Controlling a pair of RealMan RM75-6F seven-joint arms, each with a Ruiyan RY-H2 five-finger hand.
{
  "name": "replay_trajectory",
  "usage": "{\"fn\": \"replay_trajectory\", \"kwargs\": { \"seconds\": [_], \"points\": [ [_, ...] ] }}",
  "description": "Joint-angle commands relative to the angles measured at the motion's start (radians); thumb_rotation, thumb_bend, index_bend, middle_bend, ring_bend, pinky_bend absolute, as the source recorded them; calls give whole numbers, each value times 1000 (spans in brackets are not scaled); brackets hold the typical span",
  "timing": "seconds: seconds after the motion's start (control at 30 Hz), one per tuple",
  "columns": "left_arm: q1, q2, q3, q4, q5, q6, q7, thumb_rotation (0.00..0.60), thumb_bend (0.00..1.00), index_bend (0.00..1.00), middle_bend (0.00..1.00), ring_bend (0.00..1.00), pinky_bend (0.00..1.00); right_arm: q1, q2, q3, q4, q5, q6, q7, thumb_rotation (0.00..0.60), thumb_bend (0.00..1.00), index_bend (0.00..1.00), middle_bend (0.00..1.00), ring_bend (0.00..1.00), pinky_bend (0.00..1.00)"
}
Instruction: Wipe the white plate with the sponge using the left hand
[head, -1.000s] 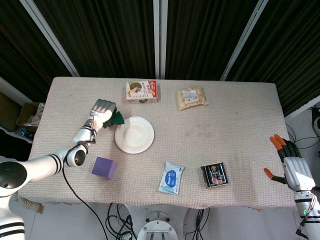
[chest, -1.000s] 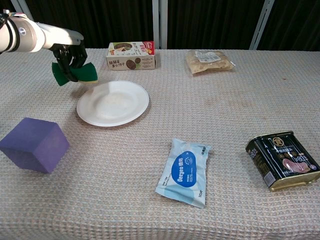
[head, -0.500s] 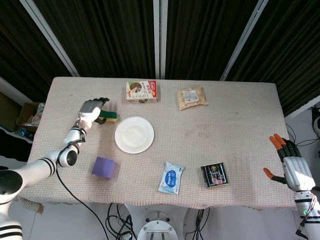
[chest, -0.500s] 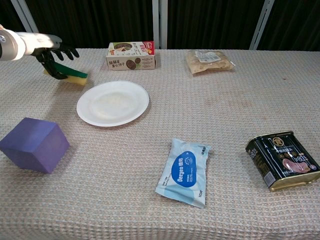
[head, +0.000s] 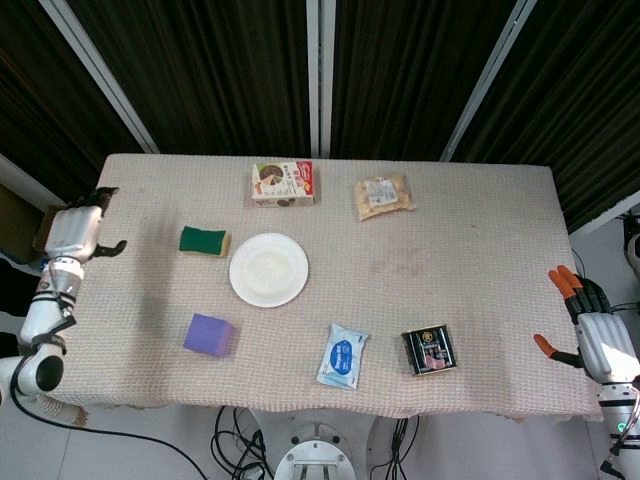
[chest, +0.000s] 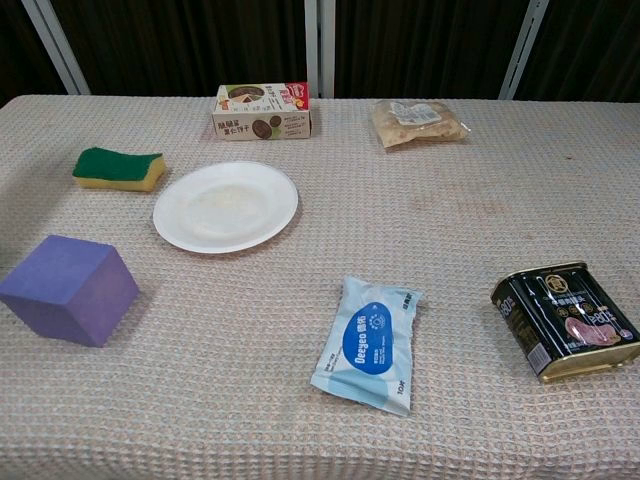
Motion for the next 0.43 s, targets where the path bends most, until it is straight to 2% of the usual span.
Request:
{"fn": "replay_trajectory", "kwargs": {
  "seconds": [0.03, 0.17, 0.3, 0.43],
  "points": [
    [180, 49, 48, -45, 140, 219, -94, 600, 225, 132, 100, 120, 165, 3, 10, 2, 4, -8, 3, 10, 600, 146, 0, 41, 0, 0],
    [296, 45, 75, -69, 236, 381, -150, 600, 214, 143, 103, 120, 165, 7, 14, 3, -6, -19, 8, 8, 600, 146, 0, 41, 0, 0],
    [392, 35, 106, -110, 311, 503, -133, 600, 212, 144, 108, 120, 164, 8, 5, -4, -18, -31, 6, -2, 600, 146, 0, 41, 0, 0],
    [453, 30, 132, -175, 362, 560, -103, 600, 206, 145, 109, 120, 164, 7, -3, -7, -21, -36, 11, -8, 600, 146, 0, 41, 0, 0]
  ]
}}
